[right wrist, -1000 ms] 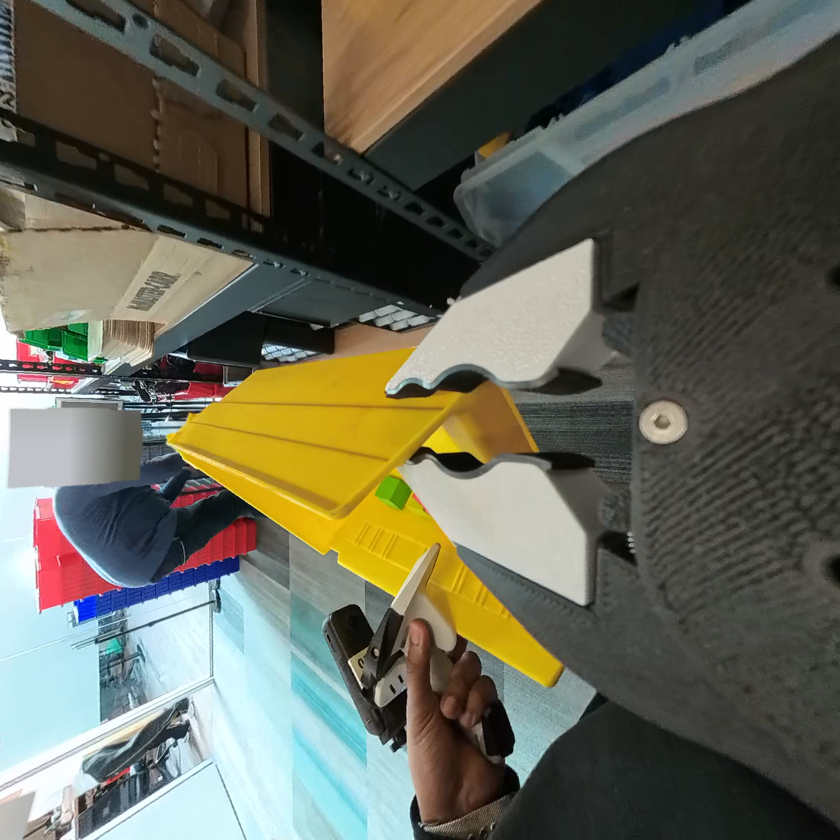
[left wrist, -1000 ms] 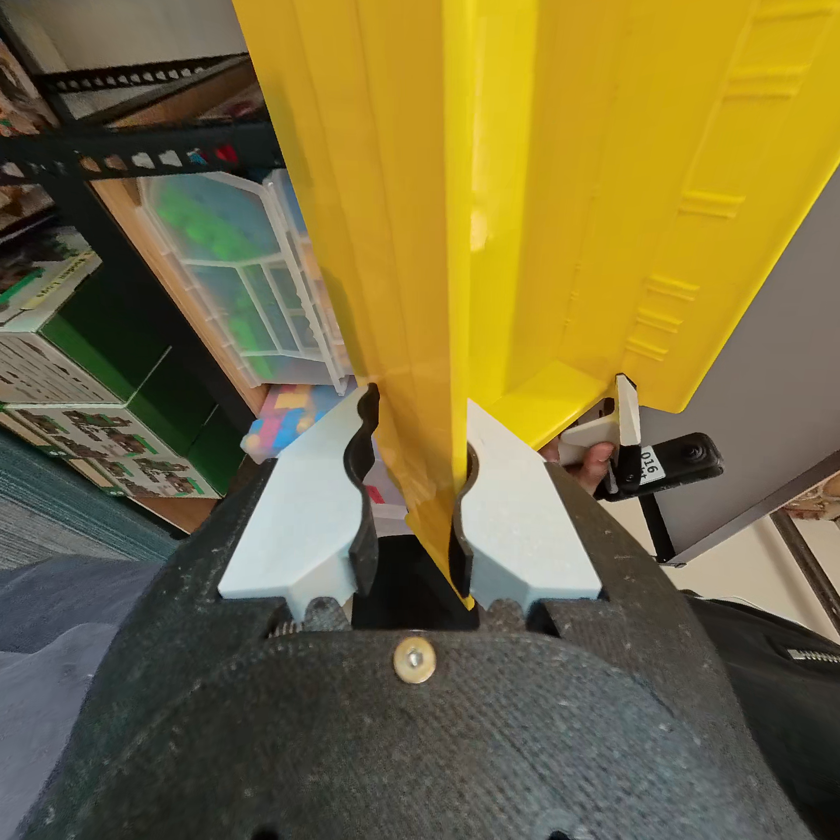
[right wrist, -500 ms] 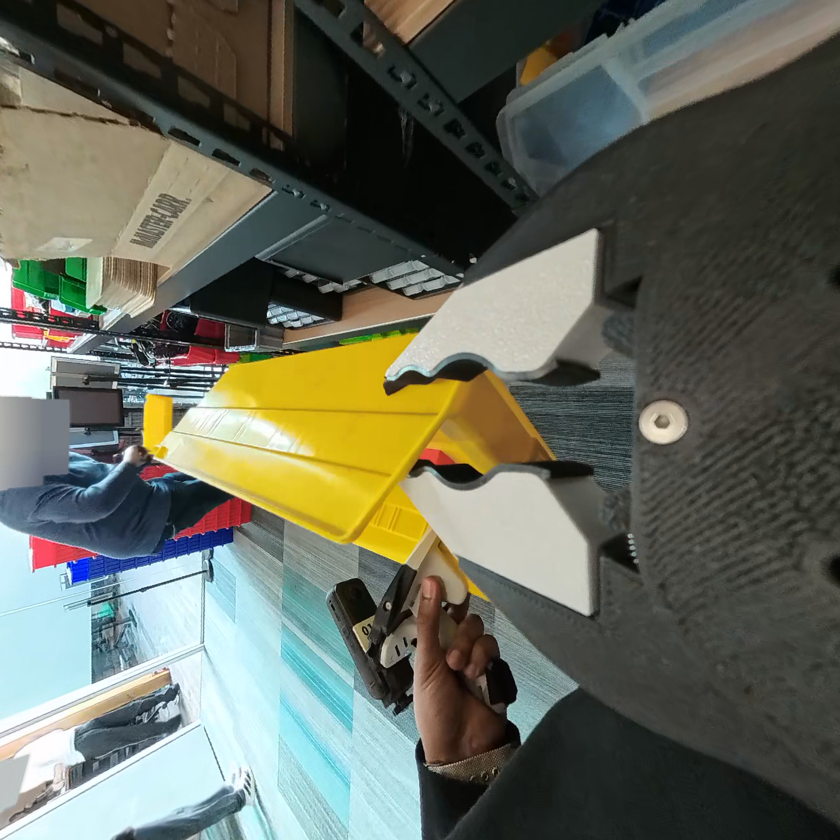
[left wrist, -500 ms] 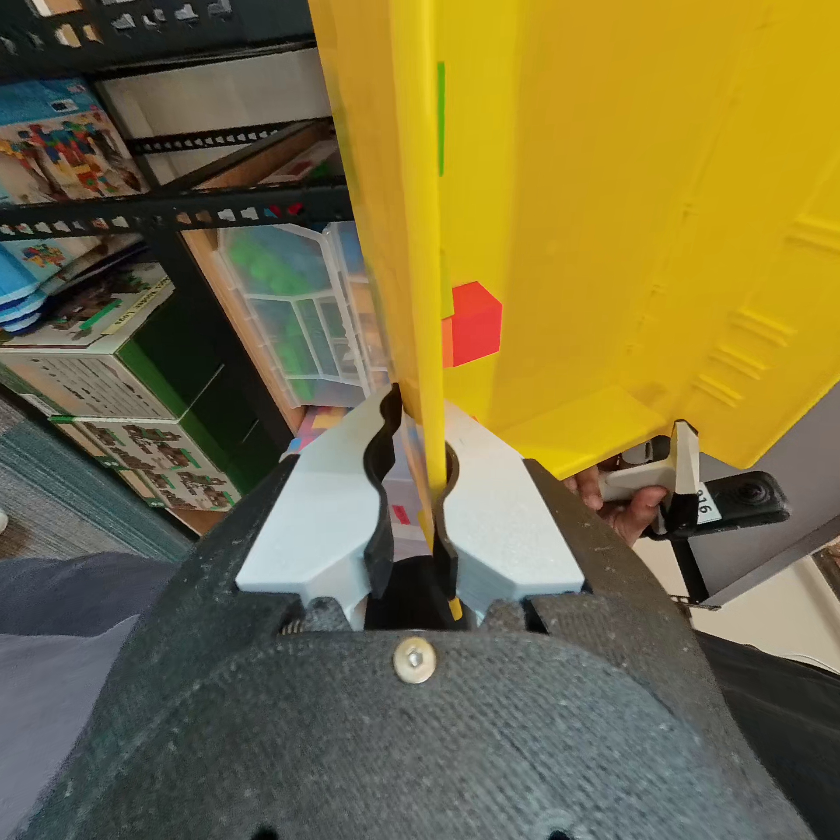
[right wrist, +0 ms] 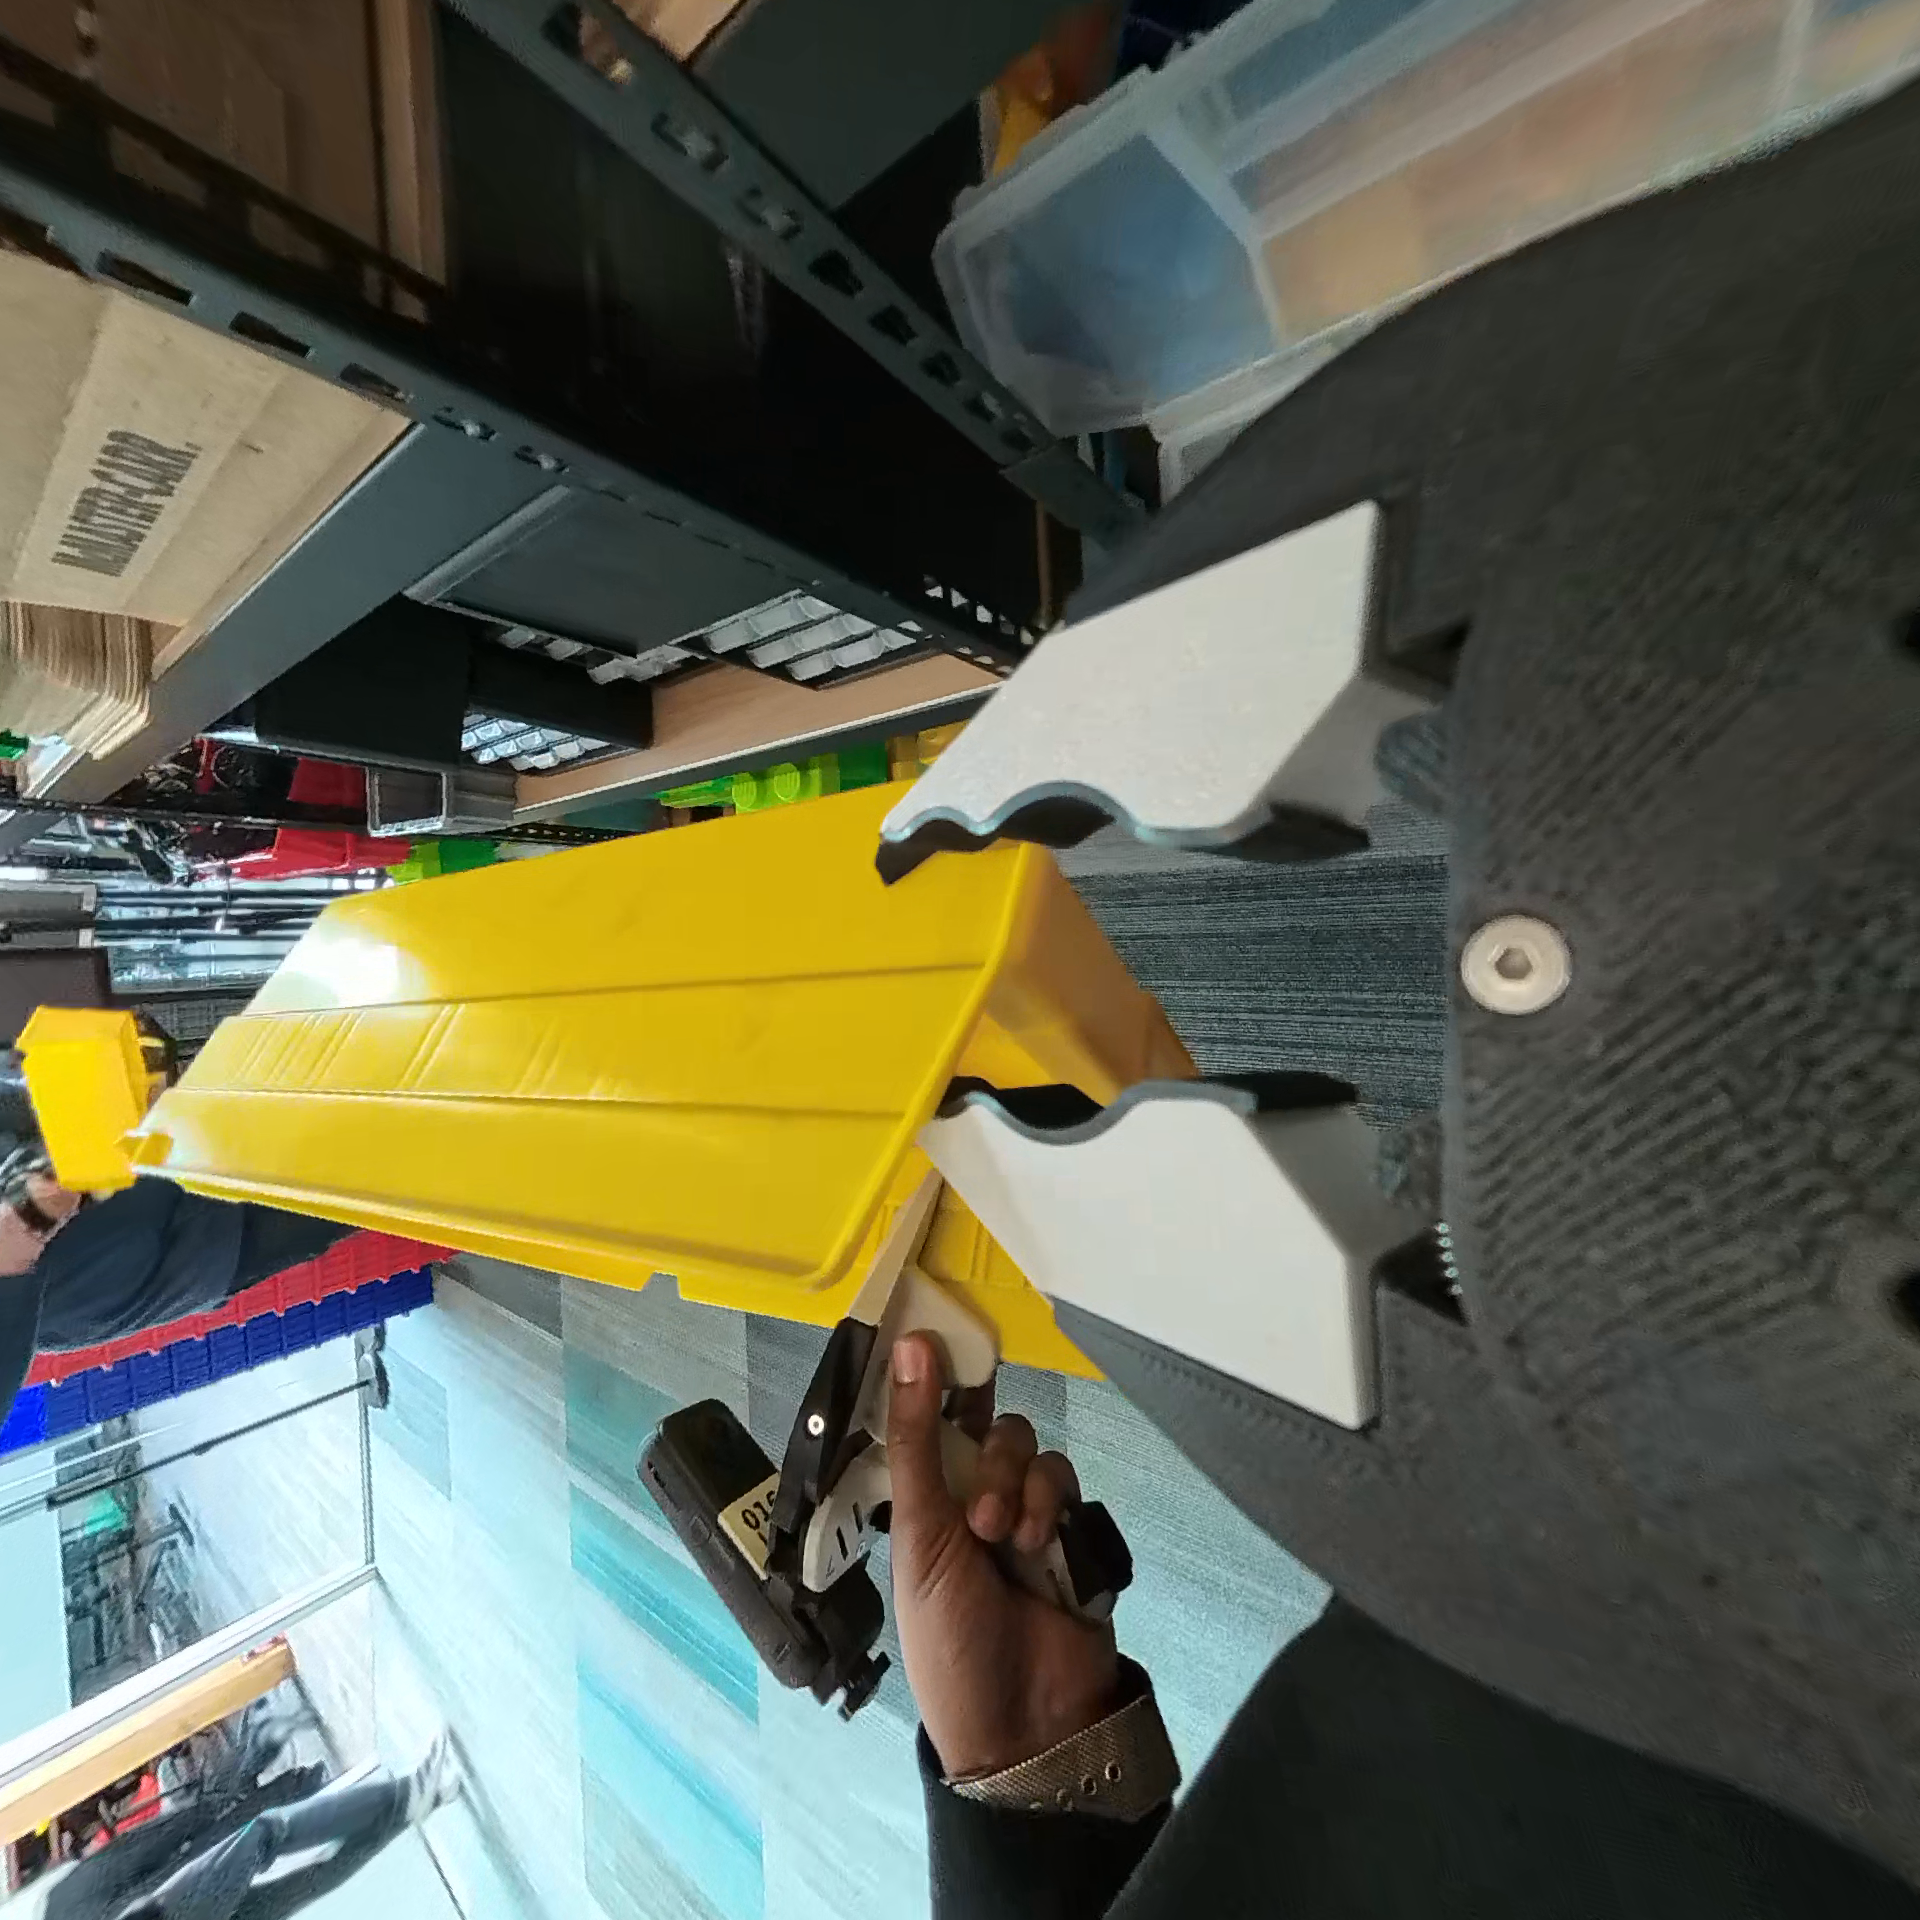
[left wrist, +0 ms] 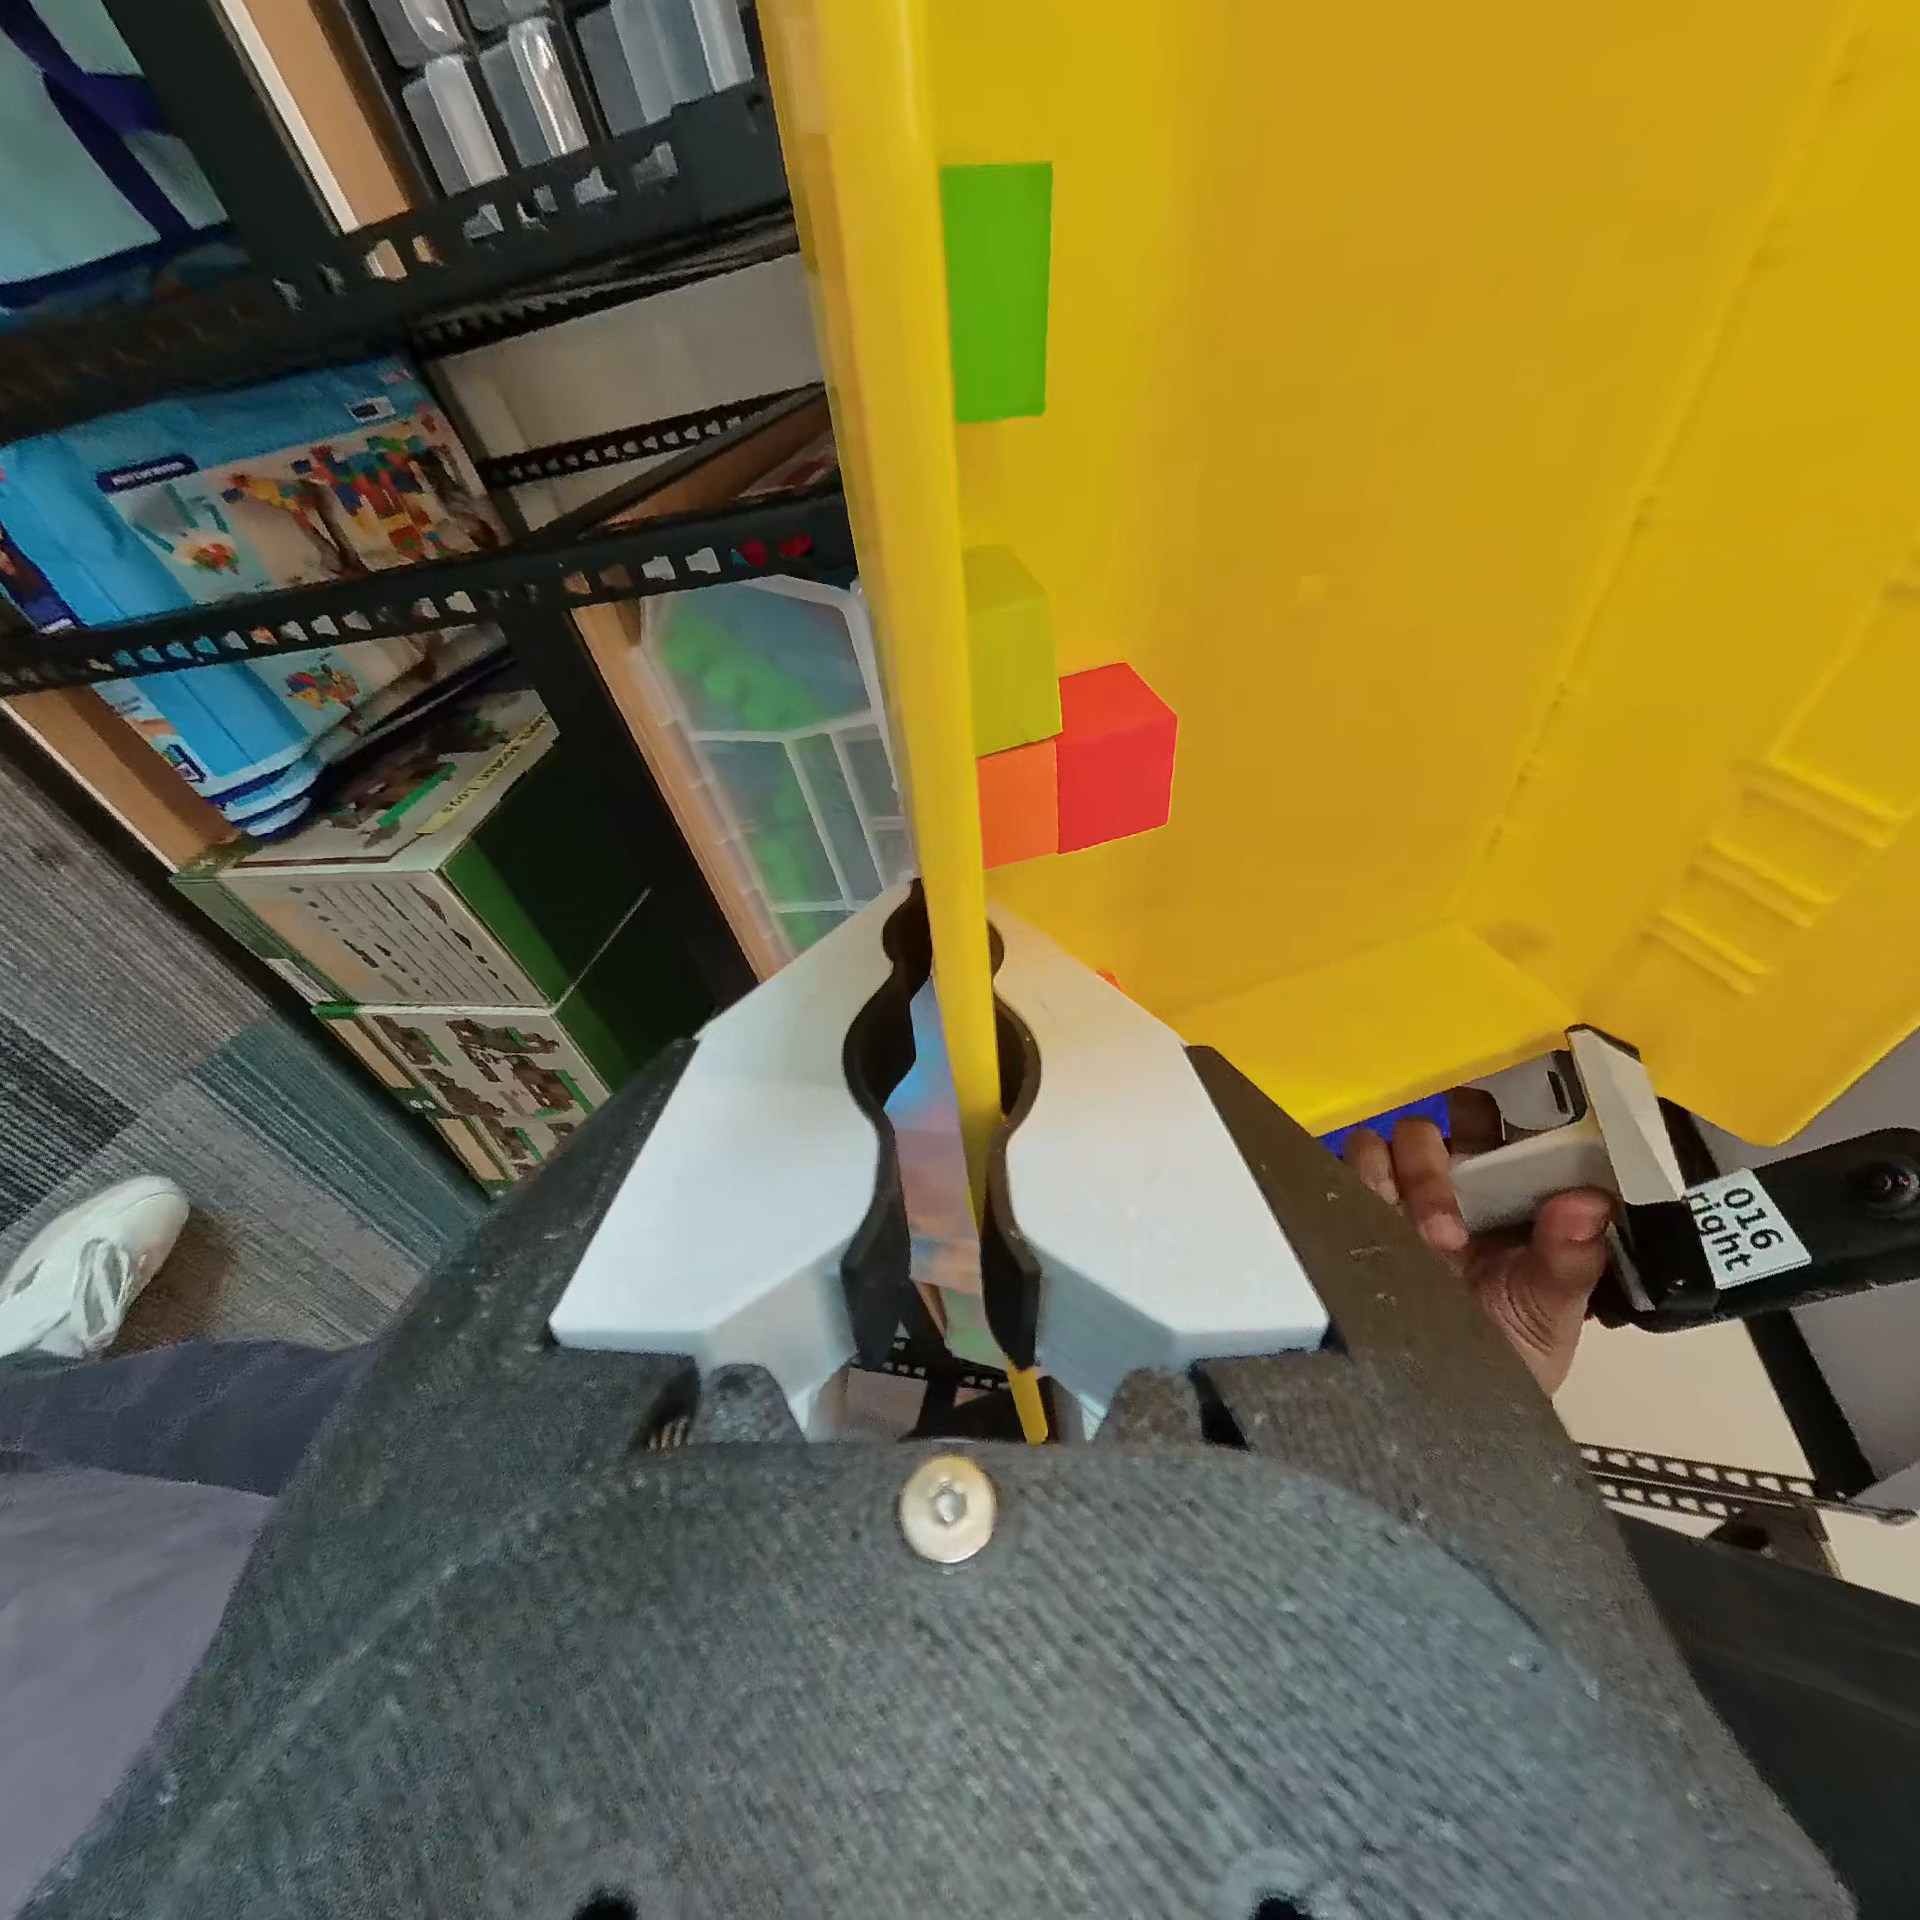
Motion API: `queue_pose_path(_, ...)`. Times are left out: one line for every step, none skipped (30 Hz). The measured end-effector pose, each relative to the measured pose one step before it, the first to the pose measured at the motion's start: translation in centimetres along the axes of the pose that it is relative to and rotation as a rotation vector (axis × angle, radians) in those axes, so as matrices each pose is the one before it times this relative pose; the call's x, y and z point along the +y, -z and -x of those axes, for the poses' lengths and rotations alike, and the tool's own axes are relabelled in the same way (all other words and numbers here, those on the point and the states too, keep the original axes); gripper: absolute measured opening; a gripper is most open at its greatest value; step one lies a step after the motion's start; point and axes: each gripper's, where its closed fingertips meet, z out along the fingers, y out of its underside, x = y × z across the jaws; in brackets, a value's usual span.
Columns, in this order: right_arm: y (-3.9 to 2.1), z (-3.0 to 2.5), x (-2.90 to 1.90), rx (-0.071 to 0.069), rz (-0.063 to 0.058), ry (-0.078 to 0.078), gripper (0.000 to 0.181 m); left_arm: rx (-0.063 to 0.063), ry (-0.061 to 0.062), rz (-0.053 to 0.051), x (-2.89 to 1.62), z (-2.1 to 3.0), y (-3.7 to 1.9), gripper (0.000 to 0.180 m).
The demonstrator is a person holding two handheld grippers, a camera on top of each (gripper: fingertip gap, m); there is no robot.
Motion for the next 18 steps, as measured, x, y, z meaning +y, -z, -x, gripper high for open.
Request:
queue_pose_path(0.325, -0.066, 0.279, 0.0048, -0.0007, -0.0135, 0.042, -0.0057, -0.0024, 0.0065, 0.339, 0.012, -0.038, 0.0)
queue_pose_path(0.384, -0.067, 0.243, 0.0042, -0.0036, -0.0162, 0.042, -0.0068, 0.0003, 0.0007, 0.383, -0.055, -0.03, 0.0)
queue_pose_path(0.474, -0.078, 0.067, 0.0039, -0.012, -0.0177, 0.042, -0.0088, -0.0172, -0.0054, 0.425, -0.241, 0.013, 0.0)
queue_pose_path(0.621, -0.063, -0.148, 0.0005, -0.0256, -0.0153, 0.042, 0.0019, -0.0282, -0.0107, 0.417, -0.518, 0.014, 0.0)
queue_pose_path(0.73, -0.024, -0.197, -0.0065, -0.0303, -0.0122, 0.045, 0.0102, -0.0202, -0.0198, 0.199, -0.616, 0.075, 0.0)
queue_pose_path(0.699, -0.052, 0.036, -0.0065, -0.0178, -0.0117, 0.05, 0.0035, -0.0218, -0.023, 0.146, -0.598, 0.071, 0.0)
queue_pose_path(0.543, -0.192, 0.449, 0.0051, 0.0043, -0.007, 0.051, -0.0098, -0.0307, -0.0267, -0.154, -0.278, 0.181, 0.0)
queue_pose_path(0.356, -0.269, 0.802, 0.0119, 0.0224, 0.0006, 0.049, -0.0226, -0.0309, -0.022, -0.1, -0.087, 0.252, 0.0)
queue_pose_path(0.195, -0.085, 0.812, 0.0015, 0.0213, -0.0051, 0.047, -0.0331, -0.0205, -0.0213, -0.052, -0.027, 0.416, 0.0)
queue_pose_path(0.246, 0.081, 0.4, -0.011, -0.0033, -0.0222, 0.047, -0.0322, -0.0306, -0.0188, 0.064, -0.289, 0.611, 0.0)
queue_pose_path(0.475, 0.173, 0.005, -0.019, -0.029, -0.0322, 0.047, -0.0203, -0.0301, -0.0056, 0.299, -0.573, 0.771, 0.0)
queue_pose_path(0.578, 0.347, -0.17, -0.0293, -0.0358, -0.0276, 0.049, -0.0093, -0.0063, -0.0123, 0.265, -0.651, 0.966, 0.0)
queue_pose_path(0.493, 0.541, -0.115, -0.0383, -0.0258, -0.0152, 0.05, -0.0062, -0.0031, -0.0144, 0.311, -0.536, 1.019, 0.0)
queue_pose_path(0.376, 0.675, 0.126, -0.0397, -0.0078, -0.0036, 0.05, -0.0098, -0.0088, -0.0154, 0.301, -0.273, 1.063, 0.0)
queue_pose_path(0.157, 0.703, 0.345, -0.032, 0.0069, 0.0031, 0.05, -0.0224, -0.0108, -0.024, 0.206, -0.065, 1.18, 0.0)
queue_pose_path(0.0, 0.723, 0.332, -0.0218, 0.0069, 0.0054, 0.049, -0.031, -0.0164, -0.0205, 0.103, 0.0, 1.262, 0.0)
queue_pose_path(-0.103, 0.772, 0.164, -0.0179, -0.0038, 0.0068, 0.048, -0.0248, -0.0084, -0.0154, 0.144, 0.074, 1.276, 0.0)
queue_pose_path(-0.242, 0.84, 0.01, -0.0217, -0.0105, 0.0055, 0.047, -0.0167, 0.012, -0.0105, 0.156, 0.241, 1.304, 0.0)
